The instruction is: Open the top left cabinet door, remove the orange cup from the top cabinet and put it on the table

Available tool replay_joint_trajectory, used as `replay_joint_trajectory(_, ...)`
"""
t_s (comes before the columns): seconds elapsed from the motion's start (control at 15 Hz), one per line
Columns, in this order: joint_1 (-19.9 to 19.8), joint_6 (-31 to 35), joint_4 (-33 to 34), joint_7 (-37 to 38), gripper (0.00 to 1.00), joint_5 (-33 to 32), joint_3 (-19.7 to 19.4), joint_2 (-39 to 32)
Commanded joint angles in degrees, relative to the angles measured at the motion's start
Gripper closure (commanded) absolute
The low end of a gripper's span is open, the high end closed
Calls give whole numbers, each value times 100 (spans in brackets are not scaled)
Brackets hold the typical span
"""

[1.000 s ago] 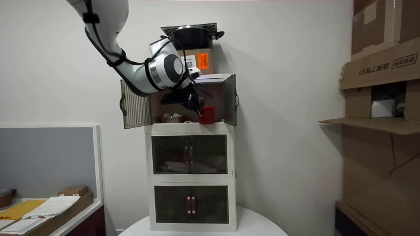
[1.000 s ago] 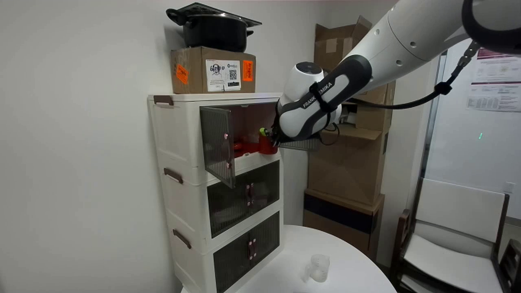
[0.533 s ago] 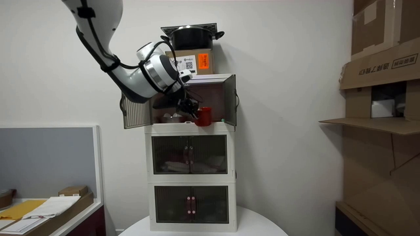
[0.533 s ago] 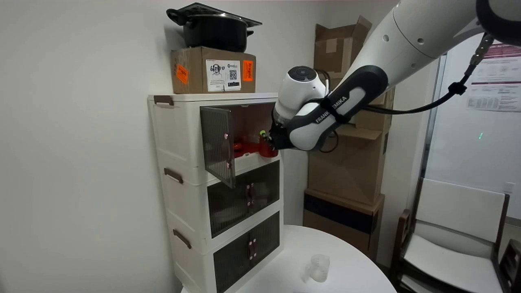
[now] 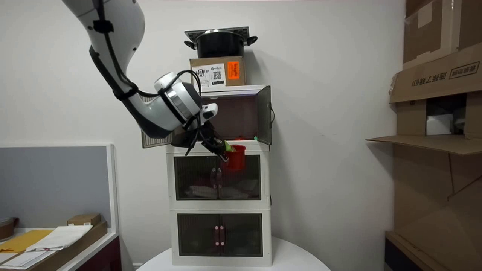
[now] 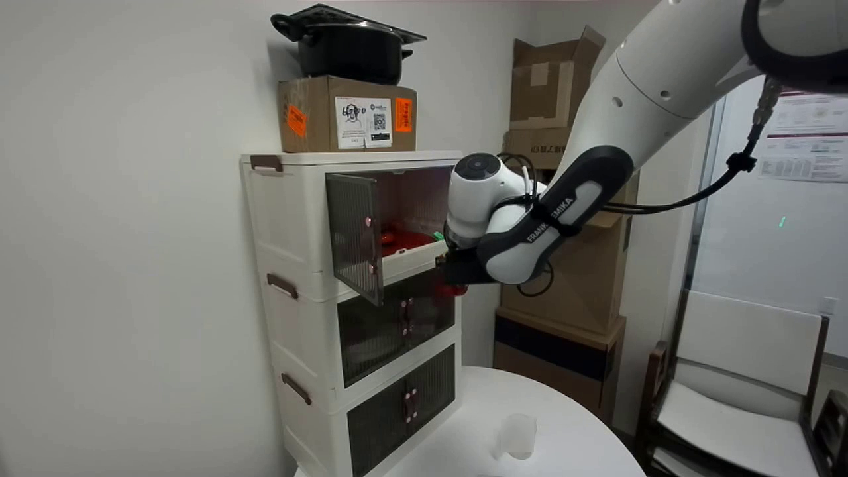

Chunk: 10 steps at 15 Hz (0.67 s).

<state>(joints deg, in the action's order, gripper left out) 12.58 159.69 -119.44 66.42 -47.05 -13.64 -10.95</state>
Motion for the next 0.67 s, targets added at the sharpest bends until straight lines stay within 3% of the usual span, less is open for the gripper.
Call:
replay_joint_trajectory(0.0,86,-88,-150,570,92,-81,-45,-144)
replay_joint_trajectory(0.4,91,-183,-37,930,92,-113,-75,-528)
replay_joint_trajectory(0.6,-47,-269,189,837,93,16,-108,-1117)
